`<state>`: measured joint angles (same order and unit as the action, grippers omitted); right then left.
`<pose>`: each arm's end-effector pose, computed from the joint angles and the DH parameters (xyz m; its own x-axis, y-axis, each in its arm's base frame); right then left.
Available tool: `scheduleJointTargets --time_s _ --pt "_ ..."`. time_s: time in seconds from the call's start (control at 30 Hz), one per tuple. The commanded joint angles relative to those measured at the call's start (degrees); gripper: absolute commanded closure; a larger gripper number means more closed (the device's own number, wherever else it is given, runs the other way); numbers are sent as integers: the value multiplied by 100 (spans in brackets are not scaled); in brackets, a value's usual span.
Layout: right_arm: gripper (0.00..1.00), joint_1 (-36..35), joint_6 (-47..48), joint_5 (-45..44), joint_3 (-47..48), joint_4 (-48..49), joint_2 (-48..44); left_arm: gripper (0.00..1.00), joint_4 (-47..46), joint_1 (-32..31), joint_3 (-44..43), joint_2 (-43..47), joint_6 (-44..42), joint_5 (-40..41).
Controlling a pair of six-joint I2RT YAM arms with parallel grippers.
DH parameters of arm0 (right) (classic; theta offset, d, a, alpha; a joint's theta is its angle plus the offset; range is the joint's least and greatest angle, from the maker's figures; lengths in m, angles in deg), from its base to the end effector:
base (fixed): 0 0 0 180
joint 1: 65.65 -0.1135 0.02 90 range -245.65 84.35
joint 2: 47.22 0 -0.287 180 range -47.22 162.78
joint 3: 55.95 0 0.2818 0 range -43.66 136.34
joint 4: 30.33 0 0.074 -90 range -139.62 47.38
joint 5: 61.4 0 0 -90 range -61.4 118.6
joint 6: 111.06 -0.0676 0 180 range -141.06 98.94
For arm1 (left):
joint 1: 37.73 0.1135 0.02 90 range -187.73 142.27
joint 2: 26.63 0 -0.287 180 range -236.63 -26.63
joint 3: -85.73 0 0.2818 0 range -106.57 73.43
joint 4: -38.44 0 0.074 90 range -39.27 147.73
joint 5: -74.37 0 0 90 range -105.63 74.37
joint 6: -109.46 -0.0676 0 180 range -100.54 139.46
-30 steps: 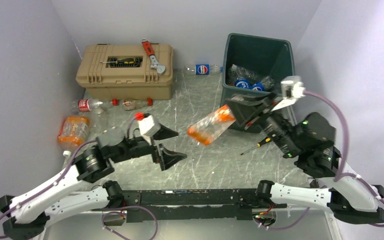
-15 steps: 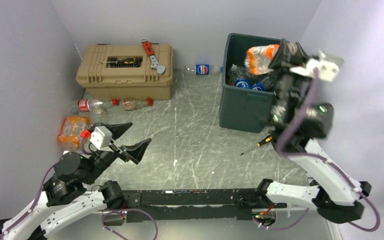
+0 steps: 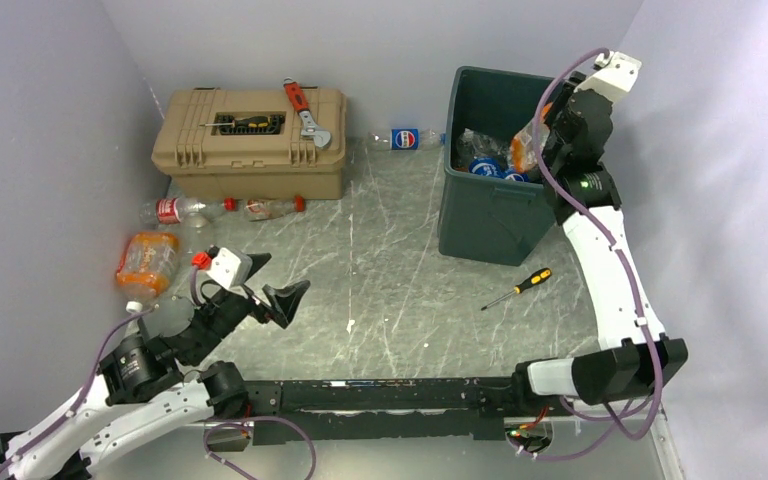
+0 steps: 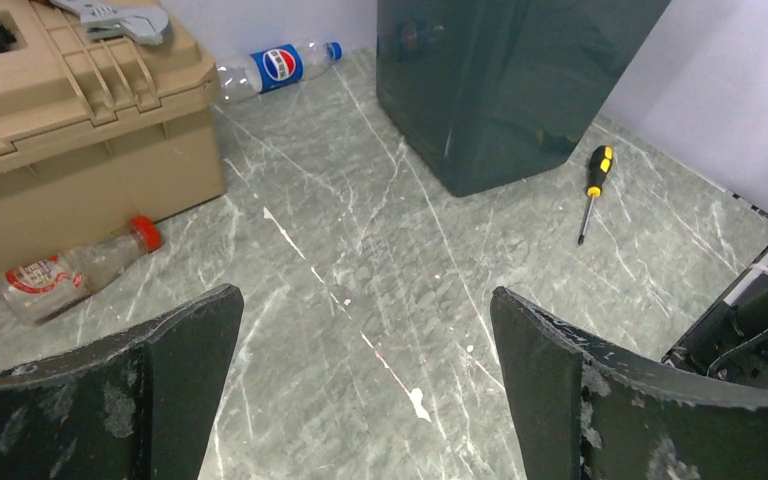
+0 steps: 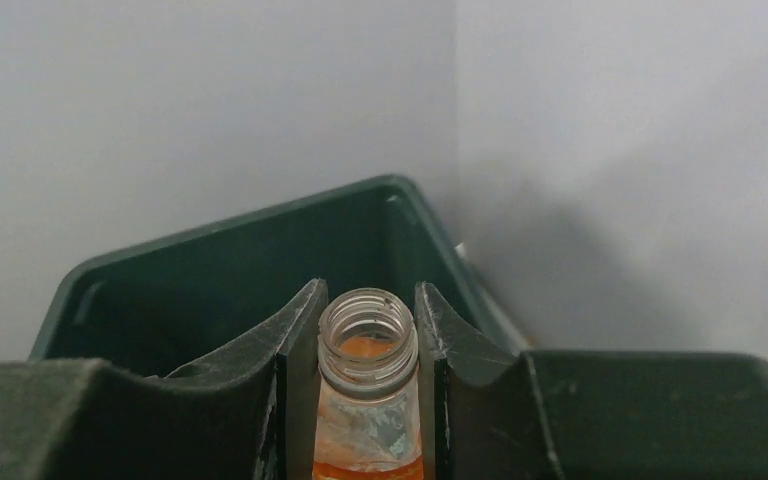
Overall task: Put the plastic bottles in the bin
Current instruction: Place the plastic bottle in the trash bin.
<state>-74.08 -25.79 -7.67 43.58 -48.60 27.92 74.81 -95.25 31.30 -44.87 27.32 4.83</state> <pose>0.3331 0.0089 0.5210 0.1433 0.0885 -0.9857 0.4534 0.8795 0.1448 0.0802 -0.0819 0.3693 -0.0841 -0.1065 -0.9908 0.5968 0.7909 -0.1357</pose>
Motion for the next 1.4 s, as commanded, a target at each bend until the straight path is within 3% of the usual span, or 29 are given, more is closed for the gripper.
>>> scheduleJointTargets --time_s 0.0,0.17,0.2,0.23,0.53,0.7,0.8,0.97,1.17,1.27,1.37 --pt "98 98 -992 959 -73 -345 172 1 49 29 -244 -185 162 2" --pt "18 126 -1225 1382 162 -785 430 1 278 60 -349 -407 251 218" --pt "4 129 -1275 1412 214 -849 433 1 334 65 -375 -451 253 266" --pt "1 130 -1324 1484 267 -901 416 1 394 72 -401 -493 255 319" --pt "0 -17 -1749 2051 527 -1036 -571 1 419 113 -338 -729 265 922" --pt "0 -247 -2251 3054 -464 -718 -1880 1 77 144 -321 -1079 681 1129" --pt "0 -256 -2451 3855 -1352 -394 -2714 1 -225 152 -588 -1677 762 808" --pt "0 -256 -2609 4870 -2120 -530 -3509 1 -358 215 -1607 -3483 966 989" --pt "1 -251 -2522 5443 -2513 -682 -4230 9 -824 1289 -2494 -4959 2018 -537" --pt "2 -309 -2687 6082 -2549 -672 -4262 6 -327 1436 -2743 -5081 2008 150" --pt "4 -318 -3028 6710 -2835 -389 -4247 4 158 1921 -2417 -4711 2354 447"
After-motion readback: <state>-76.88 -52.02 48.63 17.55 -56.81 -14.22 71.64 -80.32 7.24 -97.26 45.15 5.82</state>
